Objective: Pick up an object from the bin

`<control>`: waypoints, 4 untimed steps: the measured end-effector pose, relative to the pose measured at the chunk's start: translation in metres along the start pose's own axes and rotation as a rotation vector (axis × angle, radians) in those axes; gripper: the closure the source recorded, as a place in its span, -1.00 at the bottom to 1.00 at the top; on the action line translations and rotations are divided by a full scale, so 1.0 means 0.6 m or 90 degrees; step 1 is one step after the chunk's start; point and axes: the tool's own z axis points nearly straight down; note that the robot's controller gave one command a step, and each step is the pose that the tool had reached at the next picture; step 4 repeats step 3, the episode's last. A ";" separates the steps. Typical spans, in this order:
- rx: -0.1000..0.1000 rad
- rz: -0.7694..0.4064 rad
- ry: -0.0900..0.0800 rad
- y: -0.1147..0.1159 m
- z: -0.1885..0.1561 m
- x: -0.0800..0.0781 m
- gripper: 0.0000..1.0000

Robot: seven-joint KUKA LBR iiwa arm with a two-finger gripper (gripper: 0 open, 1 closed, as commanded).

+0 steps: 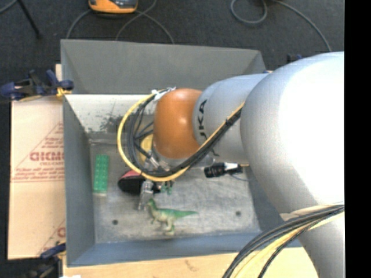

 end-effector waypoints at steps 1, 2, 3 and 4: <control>0.000 0.000 0.000 0.000 0.000 0.000 1.00; 0.000 0.001 0.000 -0.001 -0.004 0.001 1.00; 0.001 0.000 0.003 -0.002 -0.021 0.003 1.00; 0.001 0.000 0.003 -0.002 -0.021 0.003 1.00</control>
Offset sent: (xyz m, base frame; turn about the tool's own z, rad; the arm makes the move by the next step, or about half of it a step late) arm 0.0000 -0.0001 0.0255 0.0000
